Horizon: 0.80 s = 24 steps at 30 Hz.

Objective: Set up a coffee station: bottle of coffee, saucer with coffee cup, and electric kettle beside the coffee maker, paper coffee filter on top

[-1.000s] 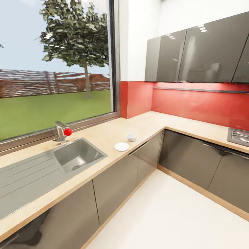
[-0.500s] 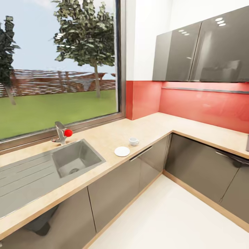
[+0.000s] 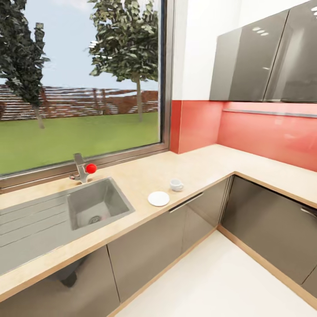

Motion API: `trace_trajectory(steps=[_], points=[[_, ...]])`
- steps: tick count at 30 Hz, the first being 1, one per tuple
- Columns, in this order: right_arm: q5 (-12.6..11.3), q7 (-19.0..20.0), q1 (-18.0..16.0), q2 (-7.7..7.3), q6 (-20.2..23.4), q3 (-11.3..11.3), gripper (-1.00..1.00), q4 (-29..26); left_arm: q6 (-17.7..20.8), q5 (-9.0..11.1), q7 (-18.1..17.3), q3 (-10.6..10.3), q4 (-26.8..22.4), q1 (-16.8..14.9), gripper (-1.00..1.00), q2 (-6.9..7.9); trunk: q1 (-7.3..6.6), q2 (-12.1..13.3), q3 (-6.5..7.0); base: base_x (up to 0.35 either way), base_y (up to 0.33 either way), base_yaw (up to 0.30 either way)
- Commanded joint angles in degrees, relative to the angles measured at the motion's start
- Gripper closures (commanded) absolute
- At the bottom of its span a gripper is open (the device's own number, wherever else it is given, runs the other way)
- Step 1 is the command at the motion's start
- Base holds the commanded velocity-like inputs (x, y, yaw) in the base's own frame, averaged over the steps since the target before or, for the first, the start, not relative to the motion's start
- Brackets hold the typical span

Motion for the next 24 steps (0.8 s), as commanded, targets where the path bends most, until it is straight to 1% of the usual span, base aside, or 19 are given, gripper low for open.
trace_trajectory(steps=[1,7,13,24], points=[[0.55,0.03,-0.04,-0.01,-0.15,-0.09,-1.0,0.05,-0.07,0.57,0.03,-0.07,-0.12,0.04,-1.0,-0.02,0.03,-0.04,-0.11,0.221,-0.242,0.245],[0.54,0.18,-0.04,-0.08,-0.15,-0.09,-1.0,-0.03,-0.07,0.57,0.03,-0.07,-0.12,0.04,-1.0,-0.07,0.03,-0.04,-0.37,0.221,-0.242,0.248],[0.54,0.19,-0.04,-0.11,-0.15,-0.09,-1.0,-0.03,-0.1,0.57,0.03,0.01,-0.12,0.04,-1.0,-0.01,0.03,-0.04,-0.68,0.141,-0.288,0.249],[0.55,0.17,-0.04,0.0,-0.15,-0.08,-1.0,-0.03,-0.24,0.81,0.03,0.1,-0.12,0.04,-1.0,-0.24,0.03,-0.04,-0.73,0.021,-0.3,0.282]])
